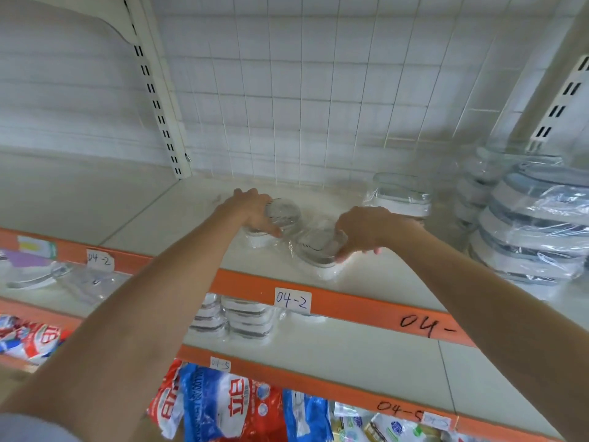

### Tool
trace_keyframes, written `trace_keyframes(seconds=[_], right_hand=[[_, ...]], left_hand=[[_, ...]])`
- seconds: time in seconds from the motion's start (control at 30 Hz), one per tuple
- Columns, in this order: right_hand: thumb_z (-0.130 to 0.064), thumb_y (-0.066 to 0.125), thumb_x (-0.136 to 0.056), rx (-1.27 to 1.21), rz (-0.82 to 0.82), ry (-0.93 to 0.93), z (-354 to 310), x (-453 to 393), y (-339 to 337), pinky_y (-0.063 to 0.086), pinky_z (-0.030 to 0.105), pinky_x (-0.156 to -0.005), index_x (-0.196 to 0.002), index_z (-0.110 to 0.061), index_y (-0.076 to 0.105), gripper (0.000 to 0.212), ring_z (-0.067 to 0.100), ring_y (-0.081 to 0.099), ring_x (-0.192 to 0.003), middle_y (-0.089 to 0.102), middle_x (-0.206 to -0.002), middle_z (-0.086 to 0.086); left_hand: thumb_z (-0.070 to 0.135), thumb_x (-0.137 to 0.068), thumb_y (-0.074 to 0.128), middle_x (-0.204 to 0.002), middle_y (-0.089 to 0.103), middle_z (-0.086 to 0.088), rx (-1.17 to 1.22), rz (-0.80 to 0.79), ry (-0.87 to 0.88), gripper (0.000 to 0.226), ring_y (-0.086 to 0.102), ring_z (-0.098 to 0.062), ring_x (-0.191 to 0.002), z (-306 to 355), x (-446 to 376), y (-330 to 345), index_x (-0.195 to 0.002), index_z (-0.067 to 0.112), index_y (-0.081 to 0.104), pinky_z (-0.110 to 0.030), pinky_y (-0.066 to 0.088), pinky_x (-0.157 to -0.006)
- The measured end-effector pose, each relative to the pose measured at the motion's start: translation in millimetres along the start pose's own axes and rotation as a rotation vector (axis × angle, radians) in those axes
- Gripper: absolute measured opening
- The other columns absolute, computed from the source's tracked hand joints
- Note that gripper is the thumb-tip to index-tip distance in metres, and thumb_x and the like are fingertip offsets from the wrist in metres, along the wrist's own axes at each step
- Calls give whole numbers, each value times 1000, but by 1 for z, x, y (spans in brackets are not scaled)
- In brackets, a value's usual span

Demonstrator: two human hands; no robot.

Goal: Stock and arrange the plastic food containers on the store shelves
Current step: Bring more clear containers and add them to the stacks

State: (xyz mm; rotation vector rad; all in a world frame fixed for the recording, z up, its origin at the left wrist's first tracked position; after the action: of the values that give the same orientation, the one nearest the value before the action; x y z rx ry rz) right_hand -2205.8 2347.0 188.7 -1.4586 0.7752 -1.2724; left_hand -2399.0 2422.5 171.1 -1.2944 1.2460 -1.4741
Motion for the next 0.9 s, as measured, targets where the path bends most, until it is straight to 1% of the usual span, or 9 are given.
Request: trace_keyframes(seconds=[0.1, 0.23, 0.33, 0.4, 0.5, 0.57, 0.67, 0.8, 0.9], right_hand=[[-71, 63, -69, 284, 187, -14, -16, 0, -8, 35, 26, -59, -65, -15, 49, 58, 14, 43, -55, 46, -63, -5], [-76, 54, -72, 347, 235, -8, -22, 9, -7, 28, 24, -54, -57, -18, 38, 62, 16, 41, -56, 41, -60, -5], [-78, 49, -73, 366, 266, 33, -18, 16, -6, 27, 25, -54, -64, -17, 44, 62, 17, 43, -62, 40, -63, -4], [-76, 52, -73, 305, 317, 28, -11, 20, -2, 33, 26, -58, -88, -13, 57, 65, 19, 50, -76, 50, -81, -1], [-63, 66, -72, 138, 265, -19, 1, 22, 16, 40, 38, -89, -122, -8, 45, 77, 26, 41, -115, 42, -122, 9], [-52, 73, -72, -63, 174, -16, 10, 25, 24, 39, 37, -93, -121, -8, 39, 74, 24, 41, -111, 42, -123, 9], [-46, 79, -68, -141, 106, 6, 30, 31, 27, 37, 29, -84, -118, -10, 39, 73, 17, 40, -99, 45, -122, 6], [-49, 80, -65, -192, 36, 83, 59, 45, 30, 37, 30, -94, -133, -10, 31, 93, 20, 42, -116, 42, -134, 4], [-49, 80, -65, -312, 67, 90, 72, 56, 22, 35, 26, -92, -133, -14, 37, 88, 14, 43, -108, 46, -134, 1]], left_hand=[[70, -69, 65, -144, 30, -6, 59, 6, 2, 100, 20, -35, -135, -2, 3, 6, -149, 26, 22, -48, 30, -104], [64, -75, 63, -148, 19, -9, 122, -5, 5, 99, 6, -36, -139, -5, 6, 13, -151, 27, 12, -50, 27, -109], [61, -72, 69, -145, 22, -9, 74, -3, 24, 103, 8, -37, -138, -5, 8, 15, -151, 27, 12, -51, 29, -108], [60, -70, 71, -143, 24, -8, 30, -11, 41, 106, 12, -39, -136, -4, 9, 15, -151, 26, 12, -51, 30, -109], [57, -69, 74, -144, 25, -6, 27, -36, 62, 107, 13, -38, -136, -2, 9, 14, -151, 26, 12, -50, 30, -109], [55, -69, 75, -143, 28, -5, 18, -35, 81, 106, 17, -37, -134, 3, 9, 13, -151, 24, 14, -47, 32, -107], [52, -69, 77, -143, 30, -4, -1, -44, 141, 107, 21, -35, -132, 16, 11, 10, -151, 24, 15, -45, 34, -106], [45, -71, 78, -145, 28, -3, 12, -73, 273, 106, 19, -32, -134, 49, 18, 13, -152, 27, 12, -44, 31, -108], [36, -70, 81, -148, 28, -3, 16, -80, 345, 107, 19, -30, -135, 69, 18, 12, -152, 28, 13, -42, 30, -109]])
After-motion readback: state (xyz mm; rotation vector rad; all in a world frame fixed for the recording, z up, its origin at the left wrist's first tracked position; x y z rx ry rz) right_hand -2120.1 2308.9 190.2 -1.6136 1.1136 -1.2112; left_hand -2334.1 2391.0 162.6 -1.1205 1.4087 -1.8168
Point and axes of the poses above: each hand's wrist, its own x-axis away from the middle knuckle, its own y-axis out of the palm, z = x × y, the point moved 5 cm from there along -x, towards the middle knuckle
